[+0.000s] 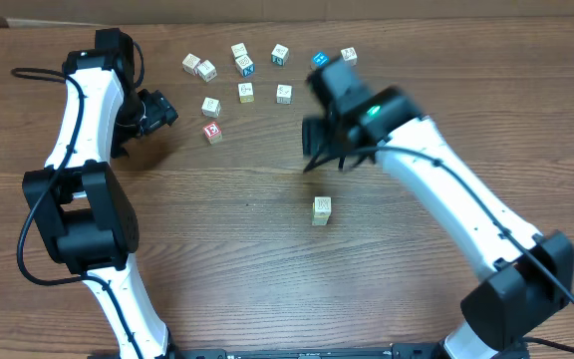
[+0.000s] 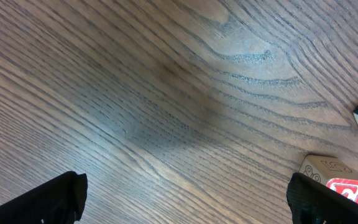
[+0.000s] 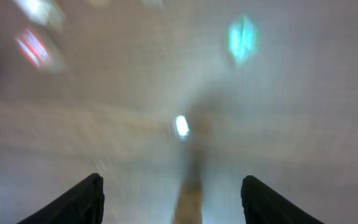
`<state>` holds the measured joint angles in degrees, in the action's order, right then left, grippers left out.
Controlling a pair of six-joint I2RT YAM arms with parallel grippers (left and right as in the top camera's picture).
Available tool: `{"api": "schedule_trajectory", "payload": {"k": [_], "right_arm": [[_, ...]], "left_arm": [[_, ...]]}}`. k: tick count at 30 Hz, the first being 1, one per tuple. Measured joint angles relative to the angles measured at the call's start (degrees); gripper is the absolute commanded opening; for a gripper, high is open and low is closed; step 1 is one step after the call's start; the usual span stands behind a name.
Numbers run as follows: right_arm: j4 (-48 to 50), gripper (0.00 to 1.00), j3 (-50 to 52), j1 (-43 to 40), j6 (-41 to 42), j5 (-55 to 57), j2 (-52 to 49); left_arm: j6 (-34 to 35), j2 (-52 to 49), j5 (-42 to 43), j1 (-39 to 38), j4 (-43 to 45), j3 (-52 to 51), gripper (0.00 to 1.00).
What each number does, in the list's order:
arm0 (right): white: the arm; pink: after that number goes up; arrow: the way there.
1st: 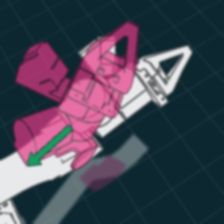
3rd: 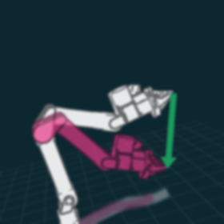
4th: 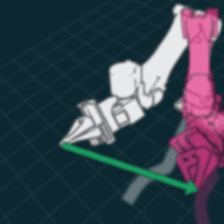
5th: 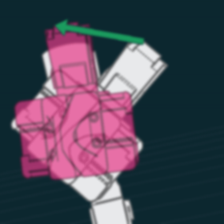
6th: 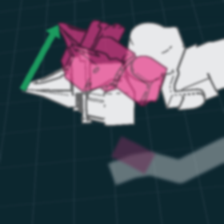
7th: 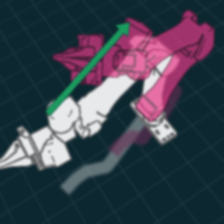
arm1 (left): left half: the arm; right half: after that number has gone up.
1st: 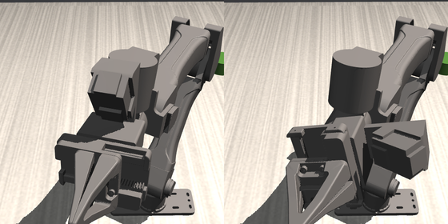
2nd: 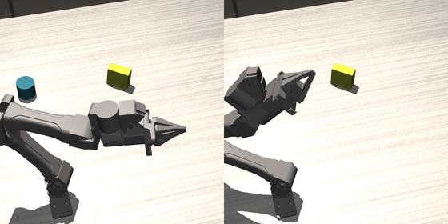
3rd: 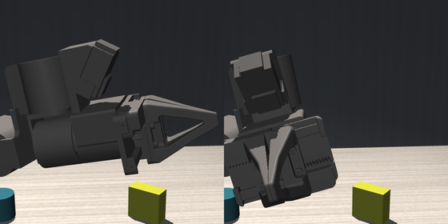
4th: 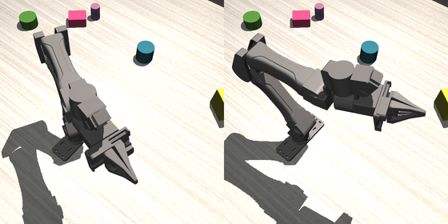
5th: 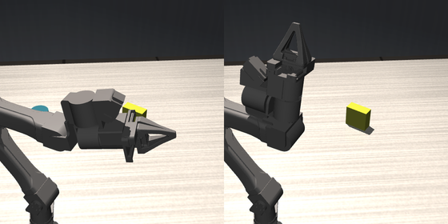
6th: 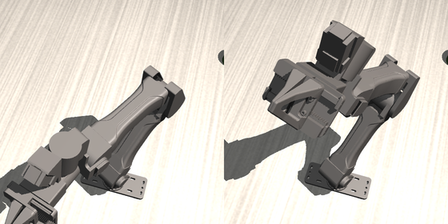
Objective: Form a tower
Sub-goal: 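Open the right gripper and raise it toward the block cluster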
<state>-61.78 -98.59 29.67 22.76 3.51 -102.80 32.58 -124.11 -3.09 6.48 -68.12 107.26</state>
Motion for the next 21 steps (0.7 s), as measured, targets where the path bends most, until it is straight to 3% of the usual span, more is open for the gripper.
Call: {"api": "schedule_trajectory", "payload": {"k": [5, 15, 21], "right_arm": [[7.3, 0.45, -2.3, -4.5, -7.0, 0.4, 0.2], [13.9, 0.46, -2.3, -10.1, -16.5, 0.8, -7.8], [14.2, 0.56, -2.3, -10.8, -23.3, -2.4, -16.9]], "left_arm": [[0.0, 0.0, 0.0, 0.0, 0.0, 0.0, 0.99], [0.0, 0.0, 0.0, 0.0, 0.0, 0.0, 1.00], [0.0, 0.0, 0.0, 0.0, 0.0, 0.0, 1.00]]}}
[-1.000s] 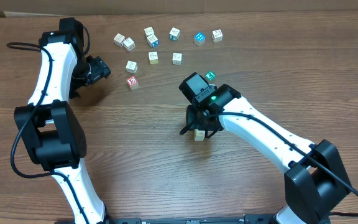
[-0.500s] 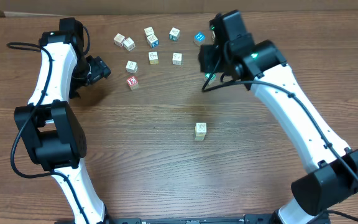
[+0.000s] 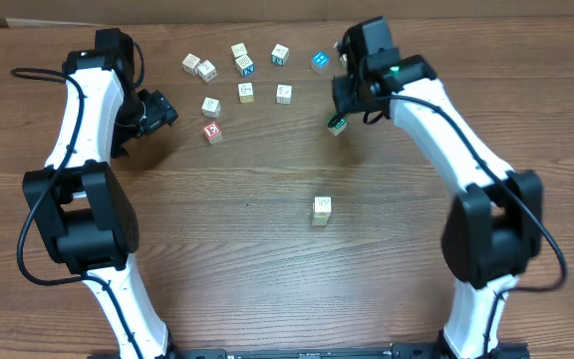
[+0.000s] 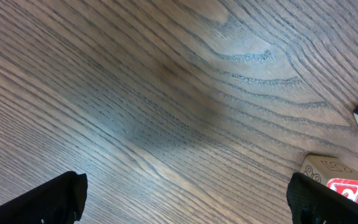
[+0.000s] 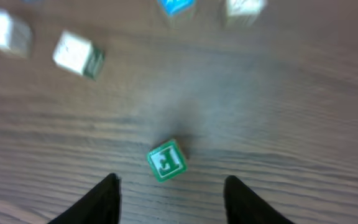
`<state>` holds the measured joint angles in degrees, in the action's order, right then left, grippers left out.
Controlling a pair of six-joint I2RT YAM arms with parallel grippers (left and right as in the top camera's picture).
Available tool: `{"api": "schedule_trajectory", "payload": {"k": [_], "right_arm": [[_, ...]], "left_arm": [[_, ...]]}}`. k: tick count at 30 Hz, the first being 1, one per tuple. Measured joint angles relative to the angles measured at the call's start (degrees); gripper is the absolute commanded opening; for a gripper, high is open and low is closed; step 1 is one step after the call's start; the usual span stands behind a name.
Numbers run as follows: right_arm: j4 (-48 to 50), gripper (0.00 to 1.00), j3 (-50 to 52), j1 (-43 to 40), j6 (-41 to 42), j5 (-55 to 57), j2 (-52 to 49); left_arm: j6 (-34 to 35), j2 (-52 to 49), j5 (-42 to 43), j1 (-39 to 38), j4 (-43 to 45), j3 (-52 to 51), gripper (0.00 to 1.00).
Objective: Form a tower
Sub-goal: 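Open the right gripper and raise it toward the block cluster, then lower the right gripper onto the green-lettered block and close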
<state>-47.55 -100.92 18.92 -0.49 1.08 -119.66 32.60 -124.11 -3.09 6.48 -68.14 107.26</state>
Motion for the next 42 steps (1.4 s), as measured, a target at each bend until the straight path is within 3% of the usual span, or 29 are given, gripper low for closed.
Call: {"api": "schedule_trajectory", "payload": {"k": [12, 15, 18, 24, 27, 31, 36, 42], "right_arm": [[4.3, 0.60, 0.0, 0.0, -5.1, -3.1, -9.6], [5.3, 0.55, 0.0, 0.0, -5.4, -3.2, -9.6], [5.3, 0.41, 0.0, 0.0, -5.9, -3.3, -9.6], [3.7, 0.27, 0.0, 0.0, -5.7, -3.5, -9.6], [3.3, 0.25, 0.0, -0.1, -5.5, -3.5, -9.6], [2.9, 0.29, 0.0, -0.1, -2.7, -3.0, -9.6], [2.7, 0.49, 0.0, -0.1, 1.4, -1.7, -9.6], [3.4, 0.45, 0.0, -0.1, 3.0, -1.5, -9.6]], "left_arm": [[0.0, 0.0, 0.0, 0.0, 0.0, 0.0, 1.00], [0.0, 0.0, 0.0, 0.0, 0.0, 0.0, 0.99], [0.0, 0.0, 0.0, 0.0, 0.0, 0.0, 0.99], [0.0, 0.0, 0.0, 0.0, 0.0, 0.0, 1.00], [0.0, 0.0, 0.0, 0.0, 0.0, 0.0, 0.99], [0.0, 0.0, 0.0, 0.0, 0.0, 0.0, 1.00], [0.0, 0.0, 0.0, 0.0, 0.0, 0.0, 1.00], [0.0, 0.0, 0.0, 0.0, 0.0, 0.0, 1.00]]}}
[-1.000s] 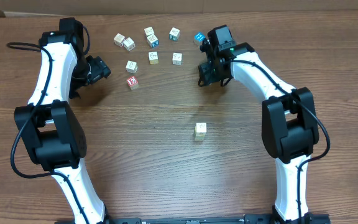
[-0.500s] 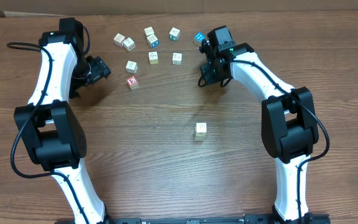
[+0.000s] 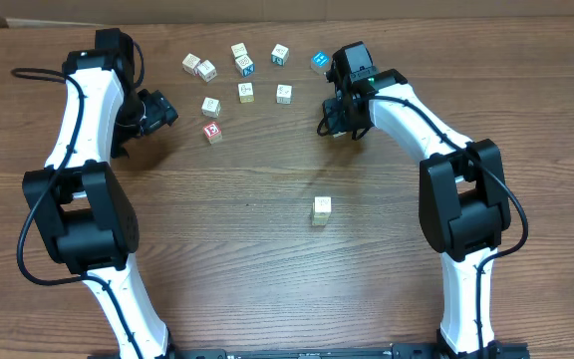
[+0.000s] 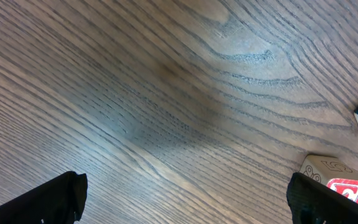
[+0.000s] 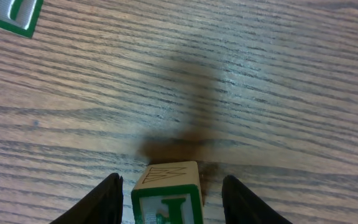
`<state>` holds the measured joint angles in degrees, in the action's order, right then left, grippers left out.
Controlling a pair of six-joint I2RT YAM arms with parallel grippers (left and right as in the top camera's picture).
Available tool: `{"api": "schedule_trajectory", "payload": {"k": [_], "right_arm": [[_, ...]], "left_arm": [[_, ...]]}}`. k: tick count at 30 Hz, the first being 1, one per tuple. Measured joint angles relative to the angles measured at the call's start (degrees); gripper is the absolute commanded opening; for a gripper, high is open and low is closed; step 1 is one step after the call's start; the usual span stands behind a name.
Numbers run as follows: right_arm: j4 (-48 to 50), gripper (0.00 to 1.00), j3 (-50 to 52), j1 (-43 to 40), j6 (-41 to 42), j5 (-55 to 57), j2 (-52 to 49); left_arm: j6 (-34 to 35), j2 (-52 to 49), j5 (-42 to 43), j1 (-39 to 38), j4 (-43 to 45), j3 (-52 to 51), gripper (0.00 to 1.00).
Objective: Form a tower
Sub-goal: 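Lower the right gripper onto the green-lettered block and close, then carry the green-lettered block over the tower and lower it onto M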
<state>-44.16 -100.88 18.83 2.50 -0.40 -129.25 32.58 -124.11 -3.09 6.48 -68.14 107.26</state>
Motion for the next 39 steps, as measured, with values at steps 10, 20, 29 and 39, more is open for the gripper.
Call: {"api": "schedule_trajectory", "payload": {"k": [10, 20, 29, 39], "right_arm": [[-2.2, 0.24, 0.0, 0.0, 0.7, 0.5, 0.1], [-8.3, 0.24, 0.0, 0.0, 2.8, 0.6, 11.2], [-23.7, 0.24, -0.2, 0.0, 12.8, -1.3, 29.9], [-30.4, 0.23, 1.7, 3.0, 17.8, -5.6, 30.3]], "left_arm": [[0.0, 0.0, 0.0, 0.0, 0.0, 0.0, 0.99], [0.0, 0.0, 0.0, 0.0, 0.0, 0.0, 1.00], [0.0, 0.0, 0.0, 0.0, 0.0, 0.0, 0.99], [0.0, 0.0, 0.0, 0.0, 0.0, 0.0, 0.99]]}}
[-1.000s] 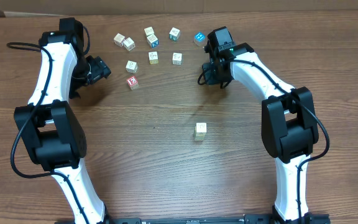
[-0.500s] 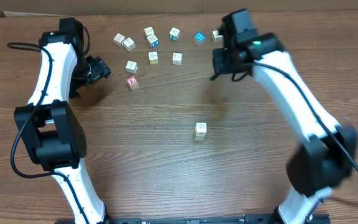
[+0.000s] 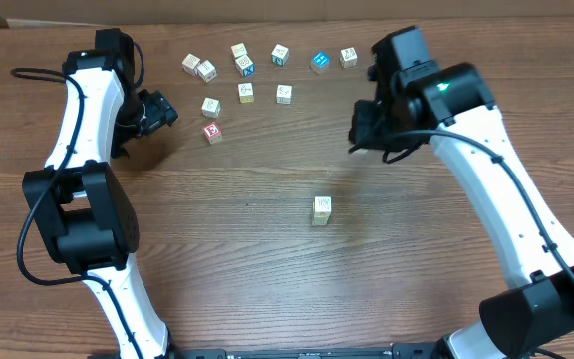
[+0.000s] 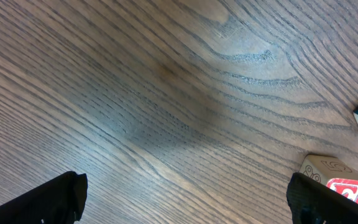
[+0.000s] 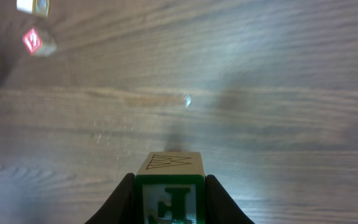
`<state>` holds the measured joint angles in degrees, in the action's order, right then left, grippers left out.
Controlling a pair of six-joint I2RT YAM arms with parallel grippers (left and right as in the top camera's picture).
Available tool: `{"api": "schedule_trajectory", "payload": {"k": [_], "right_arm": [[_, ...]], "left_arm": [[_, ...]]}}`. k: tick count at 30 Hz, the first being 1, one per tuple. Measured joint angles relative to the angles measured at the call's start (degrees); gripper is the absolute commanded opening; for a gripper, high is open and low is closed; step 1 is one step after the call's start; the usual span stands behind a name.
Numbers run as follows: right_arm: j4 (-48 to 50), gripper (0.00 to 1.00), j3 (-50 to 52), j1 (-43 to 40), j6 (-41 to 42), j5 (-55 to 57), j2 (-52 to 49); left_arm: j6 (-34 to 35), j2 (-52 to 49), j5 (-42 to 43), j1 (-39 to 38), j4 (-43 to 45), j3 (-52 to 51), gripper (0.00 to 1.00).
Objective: Form a tower
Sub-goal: 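Carry the green-lettered block over the tower and lower it onto M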
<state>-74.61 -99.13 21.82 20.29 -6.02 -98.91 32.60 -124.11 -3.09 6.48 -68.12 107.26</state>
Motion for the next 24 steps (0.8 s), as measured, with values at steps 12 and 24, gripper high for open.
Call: {"api": "schedule_trajectory", "payload": {"k": [12, 24], "right_arm": [[4.9, 0.24, 11.3, 9.1, 6.6, -0.1, 0.0], [8.6, 0.24, 16.7, 14.4, 10.8, 2.3, 0.0]], "left_arm": [[0.0, 0.0, 0.0, 0.0, 0.0, 0.0, 1.00], [0.0, 0.0, 0.0, 0.0, 0.0, 0.0, 0.99]]}}
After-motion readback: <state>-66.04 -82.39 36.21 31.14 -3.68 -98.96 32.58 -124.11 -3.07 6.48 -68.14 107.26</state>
